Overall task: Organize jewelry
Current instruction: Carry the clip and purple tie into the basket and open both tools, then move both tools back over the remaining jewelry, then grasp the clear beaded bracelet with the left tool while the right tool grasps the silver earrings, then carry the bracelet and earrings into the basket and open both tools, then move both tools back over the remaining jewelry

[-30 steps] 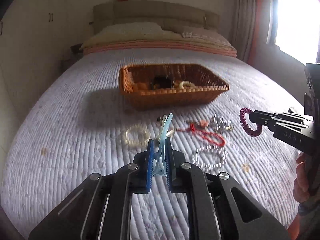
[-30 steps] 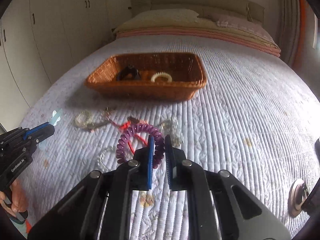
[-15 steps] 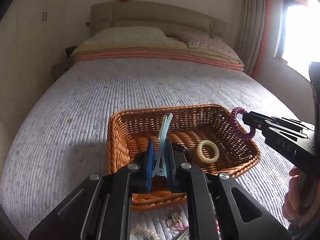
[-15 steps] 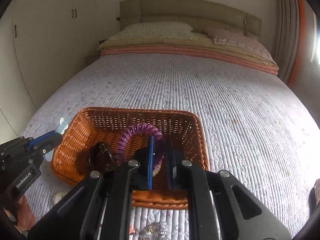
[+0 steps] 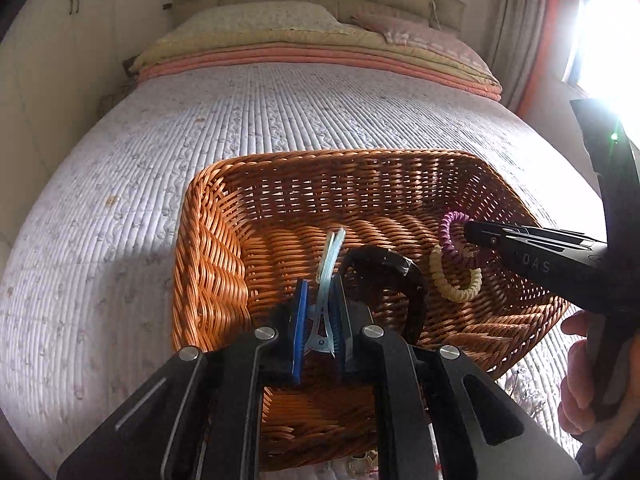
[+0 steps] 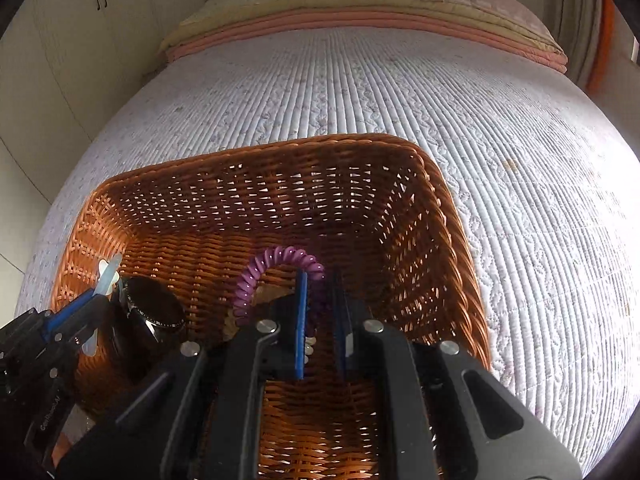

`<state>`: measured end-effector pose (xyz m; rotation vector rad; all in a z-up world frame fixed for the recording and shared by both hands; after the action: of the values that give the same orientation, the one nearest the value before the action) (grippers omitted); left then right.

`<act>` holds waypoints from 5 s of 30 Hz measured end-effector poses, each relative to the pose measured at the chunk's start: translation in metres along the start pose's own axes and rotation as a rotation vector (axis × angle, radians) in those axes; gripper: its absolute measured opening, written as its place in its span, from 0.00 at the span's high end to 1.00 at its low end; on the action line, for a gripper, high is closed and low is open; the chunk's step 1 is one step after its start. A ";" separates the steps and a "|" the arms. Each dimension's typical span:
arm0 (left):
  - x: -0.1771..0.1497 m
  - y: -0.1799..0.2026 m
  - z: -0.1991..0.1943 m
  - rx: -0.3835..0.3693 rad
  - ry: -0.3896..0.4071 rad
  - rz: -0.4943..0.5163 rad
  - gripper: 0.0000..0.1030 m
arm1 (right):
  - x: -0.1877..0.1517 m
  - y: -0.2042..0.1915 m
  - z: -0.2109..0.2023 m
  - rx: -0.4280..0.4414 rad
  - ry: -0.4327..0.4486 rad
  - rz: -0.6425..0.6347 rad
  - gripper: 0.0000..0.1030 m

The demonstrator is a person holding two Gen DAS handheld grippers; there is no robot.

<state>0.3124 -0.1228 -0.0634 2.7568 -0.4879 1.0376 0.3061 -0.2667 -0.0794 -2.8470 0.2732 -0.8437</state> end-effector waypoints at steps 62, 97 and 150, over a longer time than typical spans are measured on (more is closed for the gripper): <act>-0.126 -0.052 -0.052 0.146 -0.090 -0.016 0.92 | -0.165 0.009 -0.076 -0.094 0.014 -0.226 0.89; -0.108 0.004 -0.157 0.051 0.143 0.050 0.93 | -0.154 -0.006 -0.185 0.105 0.126 -0.122 0.92; -0.001 -0.014 -0.146 0.054 0.236 -0.062 0.48 | -0.039 -0.005 -0.165 0.120 0.225 -0.046 0.53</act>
<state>0.2274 -0.0721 0.0451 2.6277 -0.3419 1.3561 0.1838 -0.2694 0.0377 -2.6588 0.1779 -1.1508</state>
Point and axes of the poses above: each gripper's, at about its wrist camera, not at the fingertips, and z roughly the way its jaws point, y to its right, x to its top, the point moved 10 cm from there along z, roughly the way its jaws point, and after that the axes turned 5 degrees about x, right-handed, at the moved point
